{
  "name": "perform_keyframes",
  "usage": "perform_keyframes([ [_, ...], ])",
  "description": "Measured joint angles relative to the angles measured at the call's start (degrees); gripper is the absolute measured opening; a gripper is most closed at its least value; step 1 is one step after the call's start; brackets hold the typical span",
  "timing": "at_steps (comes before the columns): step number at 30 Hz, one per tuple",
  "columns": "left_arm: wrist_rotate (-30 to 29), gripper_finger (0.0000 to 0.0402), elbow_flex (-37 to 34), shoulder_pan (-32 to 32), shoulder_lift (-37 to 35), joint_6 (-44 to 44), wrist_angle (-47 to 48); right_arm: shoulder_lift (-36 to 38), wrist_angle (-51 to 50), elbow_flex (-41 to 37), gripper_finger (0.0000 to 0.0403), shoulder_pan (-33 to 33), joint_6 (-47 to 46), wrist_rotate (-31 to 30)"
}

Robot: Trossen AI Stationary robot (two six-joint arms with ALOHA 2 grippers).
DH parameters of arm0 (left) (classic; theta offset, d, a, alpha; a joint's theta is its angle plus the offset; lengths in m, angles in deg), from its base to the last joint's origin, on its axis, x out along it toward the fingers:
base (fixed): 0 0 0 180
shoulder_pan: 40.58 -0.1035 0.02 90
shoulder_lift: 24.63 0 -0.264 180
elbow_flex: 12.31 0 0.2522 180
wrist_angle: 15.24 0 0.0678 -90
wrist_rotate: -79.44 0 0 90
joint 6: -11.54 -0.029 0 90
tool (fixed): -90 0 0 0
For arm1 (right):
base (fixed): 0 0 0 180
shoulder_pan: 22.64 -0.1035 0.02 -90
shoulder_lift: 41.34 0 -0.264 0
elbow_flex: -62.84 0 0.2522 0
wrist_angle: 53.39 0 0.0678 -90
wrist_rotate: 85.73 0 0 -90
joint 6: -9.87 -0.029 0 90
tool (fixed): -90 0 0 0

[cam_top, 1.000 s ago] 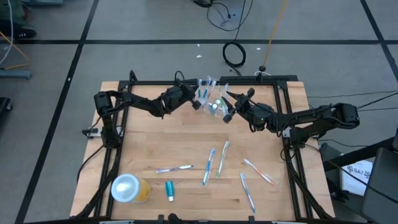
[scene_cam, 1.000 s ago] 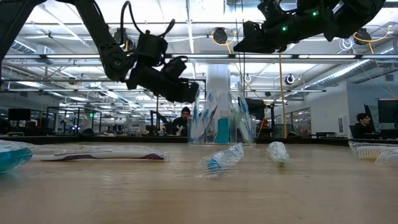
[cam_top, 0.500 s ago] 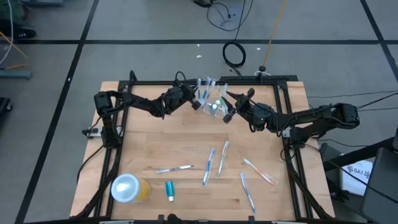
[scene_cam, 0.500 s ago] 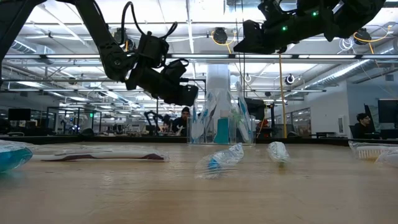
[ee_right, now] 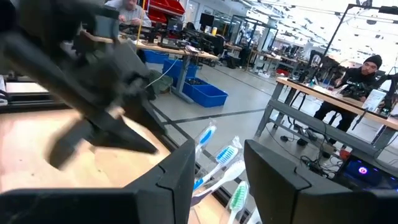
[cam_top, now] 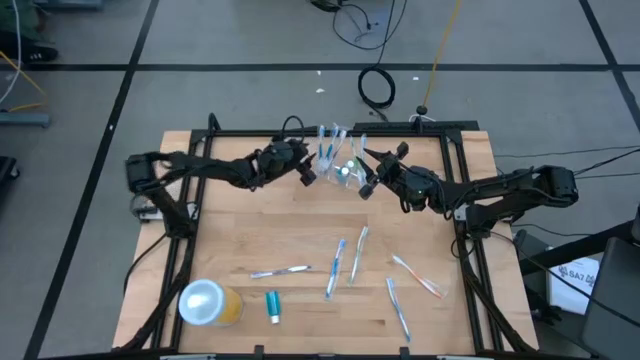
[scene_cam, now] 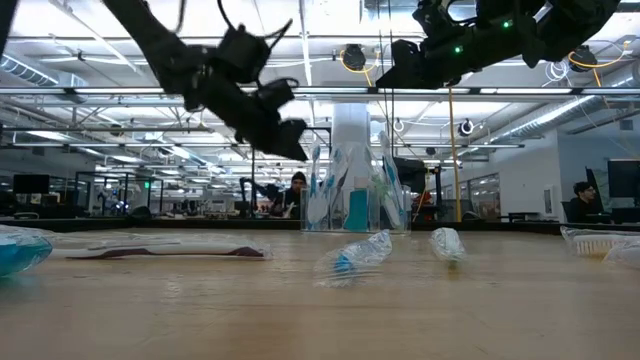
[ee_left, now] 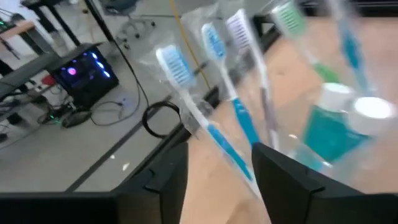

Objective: Pick & Place toothbrushing station
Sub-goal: Put the blue mouthwash into the transparent organizer

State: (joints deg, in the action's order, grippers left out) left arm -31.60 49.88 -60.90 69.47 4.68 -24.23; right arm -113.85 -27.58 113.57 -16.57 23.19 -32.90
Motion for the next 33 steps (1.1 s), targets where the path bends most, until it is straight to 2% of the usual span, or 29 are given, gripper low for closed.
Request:
perform_keyframes([
  [3, 0.84, 0.0192, 0.00, 2.97, -7.28, 1.52, 9.16, 0.00, 0.00, 0.02, 0.0130, 0.00, 0.00, 0.00],
  [7, 8.03, 0.0188, 0.00, 8.18, -16.79, 3.10, 19.43, 0.00, 0.00, 0.00, 0.0130, 0.00, -0.07, 0.00],
  [13, 17.86, 0.0163, 0.00, 19.03, -25.79, 9.07, 25.37, 0.00, 0.00, 0.00, 0.0130, 0.00, -0.17, 0.00],
  [17, 17.88, 0.0146, 0.00, 28.35, -25.56, 10.32, 26.75, 0.00, 0.02, 0.00, 0.0130, 0.00, -0.17, 0.00],
  [21, 13.99, 0.0135, -0.02, 35.49, -22.40, 12.24, 25.87, 0.00, 0.04, 0.00, 0.0130, 0.00, -0.20, 0.00],
  [25, 14.13, 0.0134, -0.02, 39.45, -19.23, 15.68, 27.52, 0.00, 0.02, 0.00, 0.0130, 0.00, -0.86, 0.00],
  [29, 15.16, 0.0134, -0.04, 41.85, -16.14, 8.91, 31.73, 0.00, 0.02, 0.00, 0.0130, 0.00, -2.11, 0.00],
  [33, 15.66, 0.0136, 0.00, 42.21, -11.63, 7.60, 34.82, 0.00, 0.01, 0.00, 0.0130, 0.00, -2.11, 0.00],
])
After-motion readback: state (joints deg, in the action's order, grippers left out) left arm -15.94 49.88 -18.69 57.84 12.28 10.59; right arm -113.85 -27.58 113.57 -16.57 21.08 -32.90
